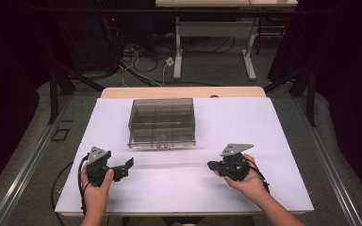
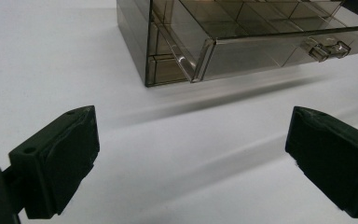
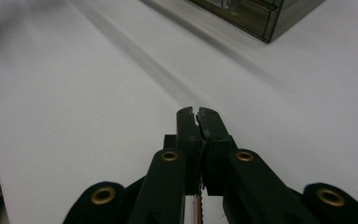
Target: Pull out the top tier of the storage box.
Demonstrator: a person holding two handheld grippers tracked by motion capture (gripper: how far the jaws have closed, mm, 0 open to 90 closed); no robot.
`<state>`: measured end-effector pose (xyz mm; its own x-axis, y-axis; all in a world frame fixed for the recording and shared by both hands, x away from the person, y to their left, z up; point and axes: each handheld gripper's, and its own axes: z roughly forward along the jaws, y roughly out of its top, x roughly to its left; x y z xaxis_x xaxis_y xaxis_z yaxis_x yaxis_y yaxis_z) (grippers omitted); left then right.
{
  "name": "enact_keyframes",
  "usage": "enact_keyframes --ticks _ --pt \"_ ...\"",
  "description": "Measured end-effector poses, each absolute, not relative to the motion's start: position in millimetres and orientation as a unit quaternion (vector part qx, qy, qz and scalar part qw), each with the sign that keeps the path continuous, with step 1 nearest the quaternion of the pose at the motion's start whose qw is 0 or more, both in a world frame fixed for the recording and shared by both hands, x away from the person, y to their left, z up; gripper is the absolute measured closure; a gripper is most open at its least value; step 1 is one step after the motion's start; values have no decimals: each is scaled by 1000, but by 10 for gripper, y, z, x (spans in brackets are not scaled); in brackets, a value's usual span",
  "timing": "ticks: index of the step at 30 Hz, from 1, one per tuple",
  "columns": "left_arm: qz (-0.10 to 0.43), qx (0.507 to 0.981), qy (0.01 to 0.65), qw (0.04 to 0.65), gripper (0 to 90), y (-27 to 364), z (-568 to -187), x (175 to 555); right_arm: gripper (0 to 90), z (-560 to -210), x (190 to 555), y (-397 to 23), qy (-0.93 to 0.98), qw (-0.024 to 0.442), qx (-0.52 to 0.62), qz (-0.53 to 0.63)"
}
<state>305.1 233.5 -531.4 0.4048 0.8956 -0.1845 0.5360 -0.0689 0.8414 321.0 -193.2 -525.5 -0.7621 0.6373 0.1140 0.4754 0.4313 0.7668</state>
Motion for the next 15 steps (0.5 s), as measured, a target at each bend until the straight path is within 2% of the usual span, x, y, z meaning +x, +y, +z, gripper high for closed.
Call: enact_keyframes --ticks 15 --pt "196 701 511 457 29 2350 -5318 3050 883 -5102 3266 -1946 838 102 327 425"
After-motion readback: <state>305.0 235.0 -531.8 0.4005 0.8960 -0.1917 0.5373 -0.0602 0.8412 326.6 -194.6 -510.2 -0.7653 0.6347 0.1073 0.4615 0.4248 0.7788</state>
